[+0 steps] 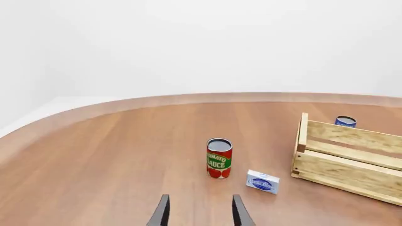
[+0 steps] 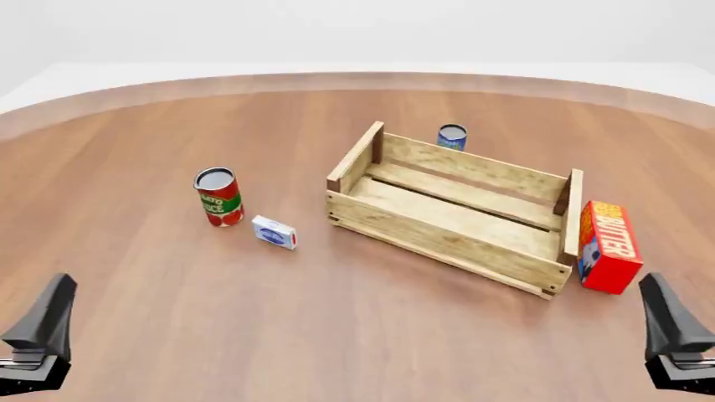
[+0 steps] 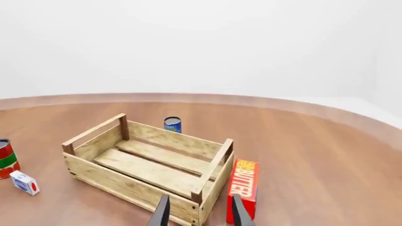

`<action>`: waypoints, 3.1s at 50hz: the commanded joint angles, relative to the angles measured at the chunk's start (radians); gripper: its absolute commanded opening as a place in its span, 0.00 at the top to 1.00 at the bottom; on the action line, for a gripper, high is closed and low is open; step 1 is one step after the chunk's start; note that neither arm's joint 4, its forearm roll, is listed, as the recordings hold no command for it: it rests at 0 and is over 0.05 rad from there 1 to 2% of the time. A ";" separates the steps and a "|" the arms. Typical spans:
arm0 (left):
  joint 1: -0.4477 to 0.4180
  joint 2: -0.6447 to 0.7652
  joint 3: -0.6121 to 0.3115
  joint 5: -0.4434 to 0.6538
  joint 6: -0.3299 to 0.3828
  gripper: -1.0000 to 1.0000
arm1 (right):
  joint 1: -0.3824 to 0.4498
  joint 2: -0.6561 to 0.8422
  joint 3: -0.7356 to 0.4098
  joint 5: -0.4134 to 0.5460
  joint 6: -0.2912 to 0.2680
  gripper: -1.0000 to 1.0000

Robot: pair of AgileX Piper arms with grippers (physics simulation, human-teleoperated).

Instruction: Pick up the butter and put it in the tray.

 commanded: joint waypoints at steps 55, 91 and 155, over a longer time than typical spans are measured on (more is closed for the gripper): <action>0.000 0.000 0.000 0.000 0.000 0.00 | -0.177 0.268 0.002 -0.183 -0.029 0.00; 0.000 0.000 0.000 0.000 0.000 0.00 | -0.214 0.578 0.002 -0.413 -0.081 0.00; 0.000 0.000 0.000 0.000 0.000 0.00 | -0.234 1.066 0.001 -0.838 -0.071 0.00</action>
